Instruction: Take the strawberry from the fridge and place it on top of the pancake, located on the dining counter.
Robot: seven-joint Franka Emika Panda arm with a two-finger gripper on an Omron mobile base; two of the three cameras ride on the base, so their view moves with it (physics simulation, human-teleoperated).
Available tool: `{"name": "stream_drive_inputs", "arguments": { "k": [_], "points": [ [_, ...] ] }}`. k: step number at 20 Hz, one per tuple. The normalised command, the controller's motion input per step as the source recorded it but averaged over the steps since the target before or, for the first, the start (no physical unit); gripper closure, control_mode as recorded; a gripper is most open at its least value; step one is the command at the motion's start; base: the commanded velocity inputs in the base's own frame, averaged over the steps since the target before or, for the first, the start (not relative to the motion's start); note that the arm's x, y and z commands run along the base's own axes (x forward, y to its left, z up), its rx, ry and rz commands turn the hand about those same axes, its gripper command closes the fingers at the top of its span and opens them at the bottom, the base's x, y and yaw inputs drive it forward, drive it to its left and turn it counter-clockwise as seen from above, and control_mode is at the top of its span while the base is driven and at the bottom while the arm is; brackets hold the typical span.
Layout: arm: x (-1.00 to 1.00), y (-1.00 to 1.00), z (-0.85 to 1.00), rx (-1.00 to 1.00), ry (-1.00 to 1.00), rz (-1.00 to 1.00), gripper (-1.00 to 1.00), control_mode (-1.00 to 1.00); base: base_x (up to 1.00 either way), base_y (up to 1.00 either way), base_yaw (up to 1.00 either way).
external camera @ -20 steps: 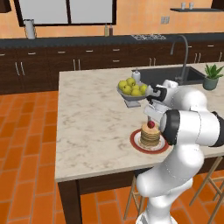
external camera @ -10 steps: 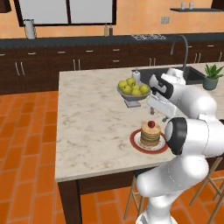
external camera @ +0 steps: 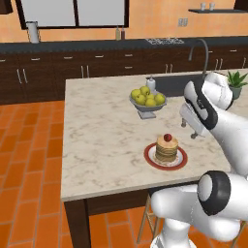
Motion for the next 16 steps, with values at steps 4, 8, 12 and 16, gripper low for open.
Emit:
{"name": "stream_drive_inputs", "arguments": {
  "k": [4,8,12,16],
  "points": [
    [-0.40,0.17,0.56,-0.04,-0.03,-0.64,-1.00,-1.00,0.00,0.00,0.00],
    [-0.16,0.09,0.30,-0.16,0.16,-0.58,-1.00,-1.00,0.00,0.00,0.00],
    [-0.05,0.11,-0.02,-0.06,0.28,-0.69,-1.00,-1.00,0.00,0.00,0.00],
    [-0.08,0.01,-0.21,0.07,0.31,-0.77,-1.00,-1.00,0.00,0.00,0.00]
  ]
}}
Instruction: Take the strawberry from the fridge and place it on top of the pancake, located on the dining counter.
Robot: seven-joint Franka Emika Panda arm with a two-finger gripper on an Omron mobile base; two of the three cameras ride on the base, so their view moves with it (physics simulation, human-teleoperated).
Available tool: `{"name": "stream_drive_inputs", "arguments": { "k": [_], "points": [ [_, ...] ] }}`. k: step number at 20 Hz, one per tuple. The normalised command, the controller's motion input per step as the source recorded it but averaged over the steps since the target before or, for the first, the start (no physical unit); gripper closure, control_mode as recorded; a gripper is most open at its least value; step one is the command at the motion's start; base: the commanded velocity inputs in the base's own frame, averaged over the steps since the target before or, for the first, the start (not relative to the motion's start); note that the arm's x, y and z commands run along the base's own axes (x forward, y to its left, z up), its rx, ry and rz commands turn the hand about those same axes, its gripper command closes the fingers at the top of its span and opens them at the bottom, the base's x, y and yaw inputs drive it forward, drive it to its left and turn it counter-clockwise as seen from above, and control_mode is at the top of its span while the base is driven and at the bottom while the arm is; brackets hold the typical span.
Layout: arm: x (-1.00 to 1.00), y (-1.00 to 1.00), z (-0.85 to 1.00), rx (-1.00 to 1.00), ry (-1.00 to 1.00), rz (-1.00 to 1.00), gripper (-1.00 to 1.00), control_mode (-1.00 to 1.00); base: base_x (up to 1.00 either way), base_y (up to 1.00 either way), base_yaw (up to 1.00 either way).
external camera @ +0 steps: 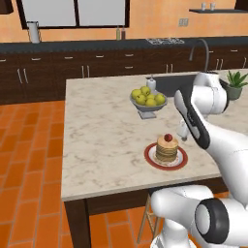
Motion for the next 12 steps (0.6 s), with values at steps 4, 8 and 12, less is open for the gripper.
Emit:
{"name": "stream_drive_inputs", "arguments": {
  "k": [4,8,12],
  "points": [
    [-0.84,0.22,-0.11,0.06,-0.04,-0.70,-1.00,-1.00,0.00,0.00,0.00],
    [-1.00,0.55,-0.01,0.00,-0.19,-0.60,-1.00,-1.00,0.00,0.00,0.00],
    [-0.83,0.93,-0.03,-0.06,-0.12,-0.41,-1.00,-1.00,0.00,0.00,0.00]
  ]
}}
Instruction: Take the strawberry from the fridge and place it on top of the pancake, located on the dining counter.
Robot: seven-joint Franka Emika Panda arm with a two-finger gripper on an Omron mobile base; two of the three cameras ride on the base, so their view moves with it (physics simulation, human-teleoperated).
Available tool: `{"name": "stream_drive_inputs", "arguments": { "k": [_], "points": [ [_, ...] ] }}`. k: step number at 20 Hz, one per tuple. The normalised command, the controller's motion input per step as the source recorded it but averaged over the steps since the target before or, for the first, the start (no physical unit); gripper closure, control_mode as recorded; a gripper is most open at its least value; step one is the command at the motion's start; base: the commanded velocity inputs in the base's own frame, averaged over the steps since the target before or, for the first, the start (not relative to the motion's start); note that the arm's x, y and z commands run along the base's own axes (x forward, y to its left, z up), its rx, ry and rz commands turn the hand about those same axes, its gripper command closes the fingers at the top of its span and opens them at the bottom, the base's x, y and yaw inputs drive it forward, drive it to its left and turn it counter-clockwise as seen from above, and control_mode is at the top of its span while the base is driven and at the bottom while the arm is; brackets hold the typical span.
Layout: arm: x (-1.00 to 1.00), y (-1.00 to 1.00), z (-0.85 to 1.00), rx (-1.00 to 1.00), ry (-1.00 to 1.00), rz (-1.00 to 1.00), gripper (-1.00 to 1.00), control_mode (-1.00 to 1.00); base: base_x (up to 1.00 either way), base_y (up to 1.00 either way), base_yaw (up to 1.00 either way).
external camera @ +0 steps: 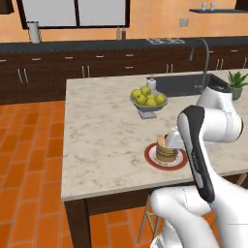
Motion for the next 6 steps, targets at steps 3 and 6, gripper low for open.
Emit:
{"name": "stream_drive_inputs", "arguments": {
  "k": [3,6],
  "points": [
    [-0.53,1.00,-0.07,-0.18,-0.03,-0.22,-1.00,-1.00,0.00,0.00,0.00],
    [-0.27,1.00,-0.34,-0.25,0.00,-0.17,-1.00,-1.00,0.00,0.00,0.00]
  ]
}}
